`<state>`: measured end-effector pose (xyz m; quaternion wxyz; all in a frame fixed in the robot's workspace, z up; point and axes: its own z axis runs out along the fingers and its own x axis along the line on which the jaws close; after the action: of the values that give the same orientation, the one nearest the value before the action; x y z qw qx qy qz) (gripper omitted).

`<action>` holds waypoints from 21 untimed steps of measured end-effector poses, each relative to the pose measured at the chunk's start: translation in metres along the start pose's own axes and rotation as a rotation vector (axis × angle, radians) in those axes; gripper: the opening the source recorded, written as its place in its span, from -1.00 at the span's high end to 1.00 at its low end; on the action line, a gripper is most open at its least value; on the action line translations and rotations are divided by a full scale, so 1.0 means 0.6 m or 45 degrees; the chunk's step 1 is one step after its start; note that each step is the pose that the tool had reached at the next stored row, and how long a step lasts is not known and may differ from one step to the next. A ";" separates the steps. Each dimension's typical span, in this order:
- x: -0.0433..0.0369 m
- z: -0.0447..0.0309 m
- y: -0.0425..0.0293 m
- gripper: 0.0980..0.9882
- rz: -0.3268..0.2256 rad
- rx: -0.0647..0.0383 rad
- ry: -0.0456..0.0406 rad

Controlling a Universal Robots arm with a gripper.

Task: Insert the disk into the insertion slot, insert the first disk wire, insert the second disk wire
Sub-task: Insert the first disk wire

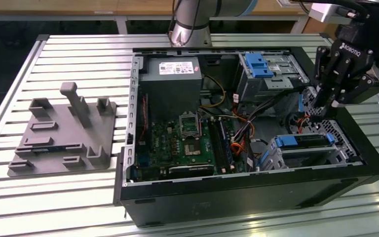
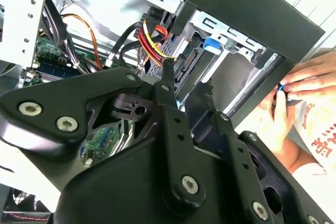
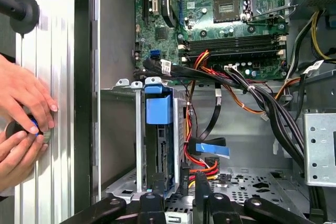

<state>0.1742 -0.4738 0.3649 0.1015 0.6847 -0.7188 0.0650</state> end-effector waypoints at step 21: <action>-0.004 0.027 0.001 0.40 0.003 0.006 -0.002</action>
<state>0.1725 -0.4751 0.3484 0.0992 0.6843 -0.7194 0.0662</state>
